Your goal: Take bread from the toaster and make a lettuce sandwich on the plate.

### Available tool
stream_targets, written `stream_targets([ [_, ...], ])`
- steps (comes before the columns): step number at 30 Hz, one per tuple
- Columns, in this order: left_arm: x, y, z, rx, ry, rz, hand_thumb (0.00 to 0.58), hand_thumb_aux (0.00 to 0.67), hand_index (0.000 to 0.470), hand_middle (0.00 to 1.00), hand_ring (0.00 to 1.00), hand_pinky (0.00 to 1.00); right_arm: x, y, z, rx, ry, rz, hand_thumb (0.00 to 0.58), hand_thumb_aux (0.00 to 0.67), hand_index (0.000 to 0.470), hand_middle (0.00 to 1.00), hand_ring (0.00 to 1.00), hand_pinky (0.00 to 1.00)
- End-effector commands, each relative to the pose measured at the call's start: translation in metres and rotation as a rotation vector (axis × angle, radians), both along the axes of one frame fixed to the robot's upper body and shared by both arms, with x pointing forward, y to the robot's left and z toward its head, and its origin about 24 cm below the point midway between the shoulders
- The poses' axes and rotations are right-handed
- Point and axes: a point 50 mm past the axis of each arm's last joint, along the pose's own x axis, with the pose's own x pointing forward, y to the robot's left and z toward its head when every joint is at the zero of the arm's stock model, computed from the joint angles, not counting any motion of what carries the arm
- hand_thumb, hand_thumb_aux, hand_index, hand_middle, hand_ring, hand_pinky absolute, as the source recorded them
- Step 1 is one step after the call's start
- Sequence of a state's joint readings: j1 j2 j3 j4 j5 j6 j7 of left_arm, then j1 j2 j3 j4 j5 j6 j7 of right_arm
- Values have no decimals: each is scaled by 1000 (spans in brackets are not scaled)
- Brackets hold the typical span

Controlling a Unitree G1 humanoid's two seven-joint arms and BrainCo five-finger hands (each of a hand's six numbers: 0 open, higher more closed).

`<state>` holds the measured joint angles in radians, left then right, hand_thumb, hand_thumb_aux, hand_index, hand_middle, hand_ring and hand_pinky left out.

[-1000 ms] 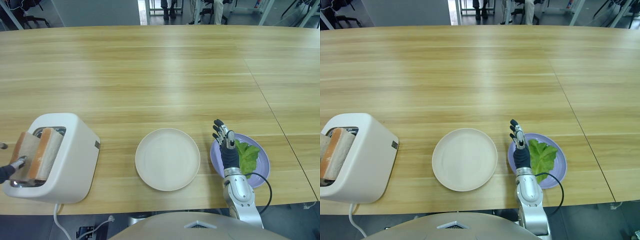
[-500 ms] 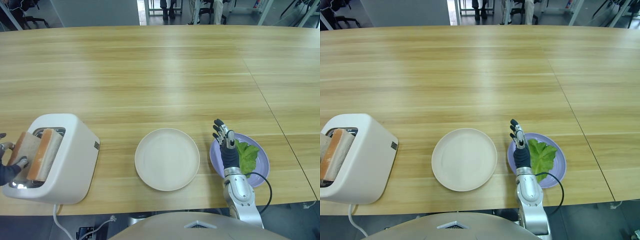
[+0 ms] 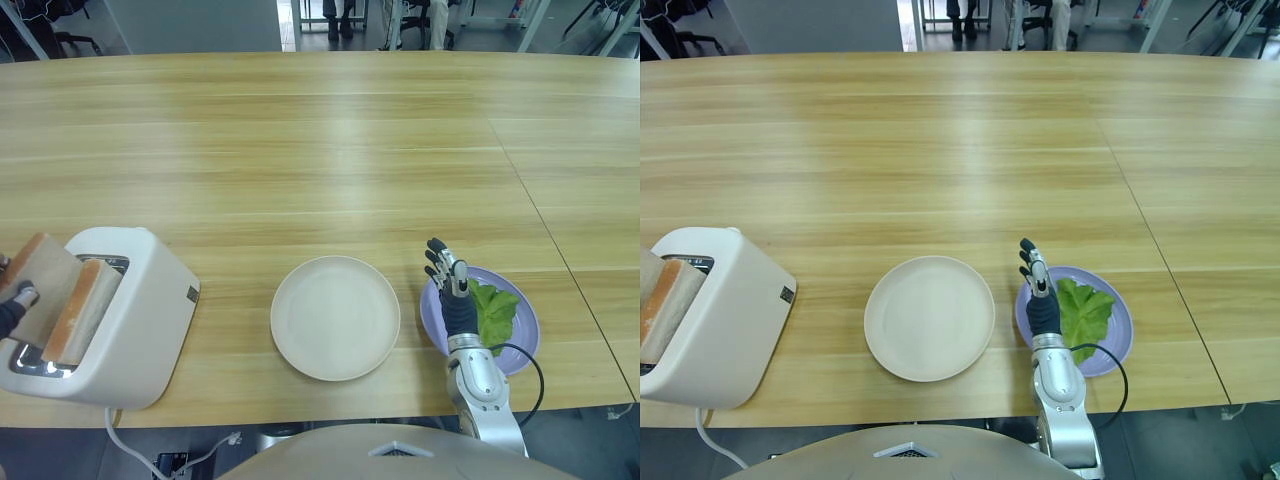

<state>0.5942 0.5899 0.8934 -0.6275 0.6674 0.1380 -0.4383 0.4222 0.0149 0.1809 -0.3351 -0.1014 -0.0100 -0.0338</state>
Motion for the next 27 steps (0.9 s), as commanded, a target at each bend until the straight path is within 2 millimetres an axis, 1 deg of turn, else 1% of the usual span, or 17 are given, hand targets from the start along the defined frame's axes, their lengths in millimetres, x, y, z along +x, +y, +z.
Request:
stream_targets([
  [1,1,-1,7,-6,-84,-9,580,670,460,1000,1000,1000,0,-1,-3,-3,16,0,0,0,0,0,0,0],
  [8,5,0,21,-6,-249,-23,580,670,460,1000,1000,1000,1,0,-4,-5,16,8,0,0,0,0,0,0],
  [12,8,1,38,36,-376,-22,580,670,460,1000,1000,1000,1,1,-4,-6,17,10,0,0,0,0,0,0],
  [16,17,-6,52,59,-491,-69,580,670,460,1000,1000,1000,1,1,-4,-4,17,10,0,0,0,0,0,0],
  [21,26,-16,59,32,-590,-137,580,670,460,1000,1000,1000,2,1,-4,-5,10,14,0,0,0,0,0,0],
  [22,28,-17,59,9,-616,-154,580,670,460,1000,1000,1000,3,1,-3,-5,9,13,0,0,0,0,0,0],
  [27,43,-35,49,-270,-669,-307,580,670,460,1000,1000,1000,4,3,-2,-2,2,19,0,0,0,0,0,0],
])
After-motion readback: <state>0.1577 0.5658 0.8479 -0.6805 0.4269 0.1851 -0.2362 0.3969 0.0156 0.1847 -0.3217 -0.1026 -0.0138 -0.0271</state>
